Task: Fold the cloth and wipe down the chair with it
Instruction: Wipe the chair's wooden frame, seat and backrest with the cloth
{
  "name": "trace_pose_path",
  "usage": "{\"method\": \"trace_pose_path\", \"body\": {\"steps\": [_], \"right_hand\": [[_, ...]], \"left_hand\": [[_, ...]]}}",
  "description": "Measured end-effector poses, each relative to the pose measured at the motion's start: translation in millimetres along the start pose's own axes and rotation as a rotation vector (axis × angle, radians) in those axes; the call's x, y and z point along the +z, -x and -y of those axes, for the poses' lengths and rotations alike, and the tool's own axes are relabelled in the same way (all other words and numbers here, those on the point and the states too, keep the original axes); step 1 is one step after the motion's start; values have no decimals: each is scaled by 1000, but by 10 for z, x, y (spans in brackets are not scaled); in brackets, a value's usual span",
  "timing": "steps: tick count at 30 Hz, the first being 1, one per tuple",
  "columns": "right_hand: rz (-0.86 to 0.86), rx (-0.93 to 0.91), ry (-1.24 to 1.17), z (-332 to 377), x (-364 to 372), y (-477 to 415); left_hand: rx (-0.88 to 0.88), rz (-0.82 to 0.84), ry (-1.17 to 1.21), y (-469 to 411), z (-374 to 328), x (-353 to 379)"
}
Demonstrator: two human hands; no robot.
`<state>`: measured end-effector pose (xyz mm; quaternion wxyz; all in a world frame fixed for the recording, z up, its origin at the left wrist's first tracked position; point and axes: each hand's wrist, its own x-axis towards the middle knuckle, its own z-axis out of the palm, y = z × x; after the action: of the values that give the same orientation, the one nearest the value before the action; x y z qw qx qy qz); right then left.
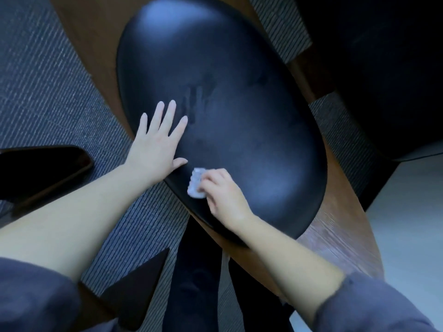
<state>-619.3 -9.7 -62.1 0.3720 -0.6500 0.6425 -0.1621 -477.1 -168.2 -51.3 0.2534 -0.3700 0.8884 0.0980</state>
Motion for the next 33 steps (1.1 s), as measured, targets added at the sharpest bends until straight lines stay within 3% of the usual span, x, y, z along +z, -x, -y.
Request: {"method": "trace_pose_path", "body": {"steps": [3,5,12,20,22,26,33], "right_hand": [[266,-174,83,-229,-264,420],[300,-117,124,-492,-538,524],[-91,244,336,-1632,-1701,-15],[-182,152,515,-2339,-2021,-961],[-39,108,640,-2498,-2024,-1135],[417,81,965,-2777,-1905,-1172],[667,-136,1452,-2623,-2134,-1269]], "left_hand": [[7,-7,12,-18,-62,-19],[15,-36,33,-75,-181,-37],[7,-49,121,-589,-922,-124],[-69,-171,138,-1232,-1493,-8],[-73,-236,141,-1337,-1552,64],[-90,-308,114,-1379,-1595,150],[-90,-309,106,-1375,-1600,135]]}}
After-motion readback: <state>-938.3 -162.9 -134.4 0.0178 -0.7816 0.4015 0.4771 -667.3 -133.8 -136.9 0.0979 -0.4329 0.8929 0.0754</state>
